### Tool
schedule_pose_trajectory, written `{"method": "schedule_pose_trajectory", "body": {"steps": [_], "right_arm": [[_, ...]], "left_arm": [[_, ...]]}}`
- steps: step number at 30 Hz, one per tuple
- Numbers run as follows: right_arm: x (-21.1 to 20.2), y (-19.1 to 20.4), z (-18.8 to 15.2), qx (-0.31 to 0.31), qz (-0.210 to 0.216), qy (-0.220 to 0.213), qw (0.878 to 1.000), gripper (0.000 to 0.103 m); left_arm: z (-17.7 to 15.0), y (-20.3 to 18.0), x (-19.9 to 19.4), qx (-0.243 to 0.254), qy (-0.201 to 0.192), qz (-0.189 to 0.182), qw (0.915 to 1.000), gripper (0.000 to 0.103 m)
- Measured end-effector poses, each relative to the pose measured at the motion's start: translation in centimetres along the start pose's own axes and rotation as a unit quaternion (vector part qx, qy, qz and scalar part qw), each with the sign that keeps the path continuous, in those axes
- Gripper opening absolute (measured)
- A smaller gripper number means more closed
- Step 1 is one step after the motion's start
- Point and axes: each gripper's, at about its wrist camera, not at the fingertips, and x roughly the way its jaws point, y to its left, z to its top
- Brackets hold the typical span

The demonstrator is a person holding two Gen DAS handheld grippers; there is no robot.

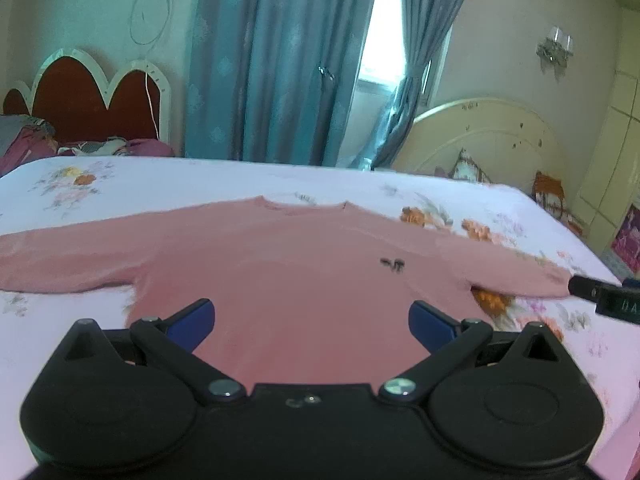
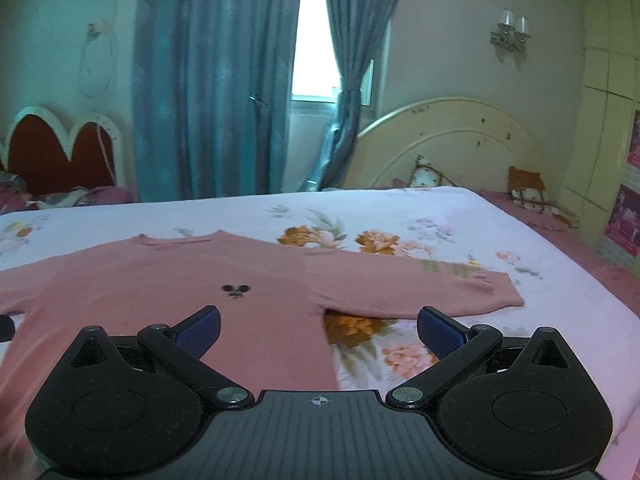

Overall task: Fold small clothes
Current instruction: 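Move the right gripper toward the sweatshirt sleeve cuff nearest it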

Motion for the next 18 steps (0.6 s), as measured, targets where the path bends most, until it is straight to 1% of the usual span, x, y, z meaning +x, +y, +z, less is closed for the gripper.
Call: {"method": "schedule_pose_trajectory", "body": {"steps": [2,4,5,6,8,9,11,13,16,18], "right_arm": [[1.4,-1.1,0.4,-0.002,-0.002,0.0,1.0,0.103],[2.9,-2.3,0.8,0.0,-0.005,-0.001,1.0,0.103],[3.8,-3.1,1.0,0.003,-0.005,-0.001,1.0,0.103],[4.7,-4.0,1.2,0.007,-0.006,-0.002,1.0,0.103],[6.8,-6.7,1.6,0.025,0.006,-0.002,1.0,0.103],[7.8,-8.1,1.7,0.038,0.005,-0.003,0.999,0.103],[10.1,-11.5,1.8,0.065,-0.006,0.002,0.998,0.103],[12.4,-15.4,1.6,0.1,-0.005,0.006,0.995,0.103],[16.1,-20.9,1.0,0.149,-0.028,0.027,0.988,0.102],[18.3,-24.0,0.7,0.172,-0.041,0.038,0.983,0.102]], "left_arm": [[0.4,-0.7,0.8,0.003,-0.014,0.013,0.9998,0.103],[0.9,-1.3,2.0,0.002,-0.025,0.038,0.999,0.103],[1.2,-1.7,2.7,-0.001,-0.025,0.052,0.9983,0.103],[1.6,-2.0,3.6,-0.005,-0.016,0.064,0.9978,0.103],[2.4,-2.7,5.4,-0.005,0.008,0.064,0.9979,0.103],[2.8,-3.3,6.2,0.001,0.013,0.066,0.9977,0.103],[3.4,-4.6,7.7,0.016,0.013,0.075,0.997,0.103],[4.0,-6.0,9.0,0.019,0.012,0.072,0.9971,0.103],[4.5,-7.9,10.9,0.016,0.02,0.07,0.9972,0.103],[4.7,-9.4,12.1,0.024,0.029,0.074,0.9966,0.103]]}}
